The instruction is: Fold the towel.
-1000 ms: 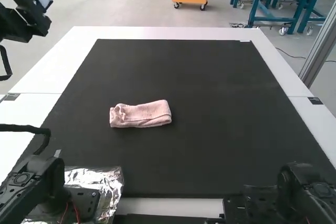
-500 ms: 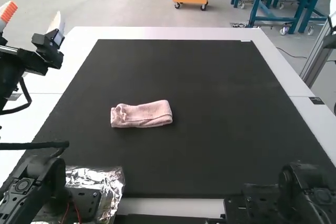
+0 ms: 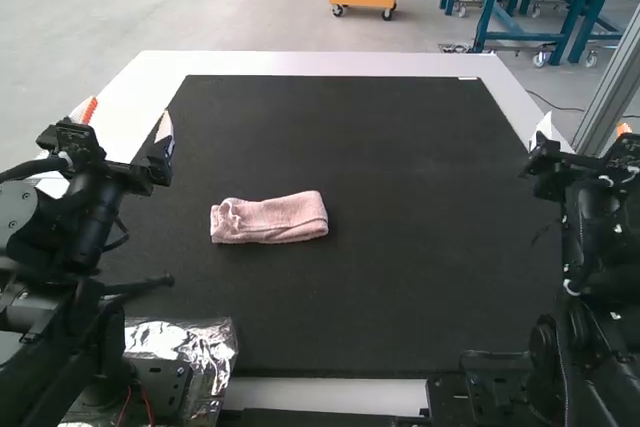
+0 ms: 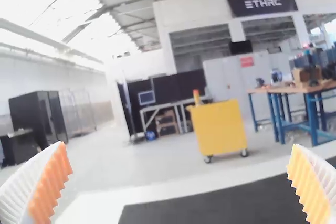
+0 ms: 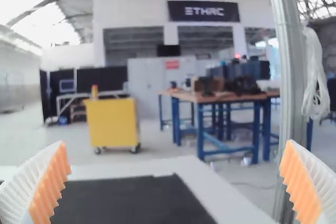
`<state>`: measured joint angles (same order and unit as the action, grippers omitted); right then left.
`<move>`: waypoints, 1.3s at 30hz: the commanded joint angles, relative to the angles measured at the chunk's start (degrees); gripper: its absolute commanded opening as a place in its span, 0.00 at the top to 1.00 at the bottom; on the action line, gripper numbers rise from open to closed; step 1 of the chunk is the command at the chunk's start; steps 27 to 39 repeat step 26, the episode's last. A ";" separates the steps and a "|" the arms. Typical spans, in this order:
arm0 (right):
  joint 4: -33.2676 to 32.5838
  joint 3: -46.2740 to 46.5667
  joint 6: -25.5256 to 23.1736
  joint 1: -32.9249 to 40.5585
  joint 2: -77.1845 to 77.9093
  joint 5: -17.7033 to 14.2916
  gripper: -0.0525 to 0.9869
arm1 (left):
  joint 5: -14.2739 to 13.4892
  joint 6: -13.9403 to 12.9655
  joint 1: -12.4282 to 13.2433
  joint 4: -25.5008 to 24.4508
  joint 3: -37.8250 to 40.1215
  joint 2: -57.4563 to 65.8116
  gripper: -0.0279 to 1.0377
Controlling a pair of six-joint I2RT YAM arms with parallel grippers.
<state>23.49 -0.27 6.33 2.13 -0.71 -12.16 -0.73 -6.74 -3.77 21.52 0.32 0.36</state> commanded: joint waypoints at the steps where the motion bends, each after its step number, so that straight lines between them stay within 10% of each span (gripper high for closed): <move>1: -4.85 0.36 0.88 -0.64 0.62 -1.64 0.07 | -1.90 5.42 0.08 -6.31 -0.32 -0.27 0.06; 3: -11.62 0.36 1.23 -0.46 0.62 -1.46 0.07 | -1.90 10.70 0.17 -13.34 -0.32 -0.27 0.06; 8: -20.58 0.36 2.02 -0.29 0.71 0.39 0.07 | -1.90 12.28 0.17 -21.08 -0.32 -0.36 0.06; 14: -22.34 0.36 2.11 -0.20 0.71 8.82 0.07 | -1.90 12.28 0.17 -21.25 -0.40 -0.36 0.06; 39: -22.34 0.36 2.11 -0.20 0.71 8.82 0.07 | -1.90 12.28 0.17 -21.25 -0.32 -0.36 0.06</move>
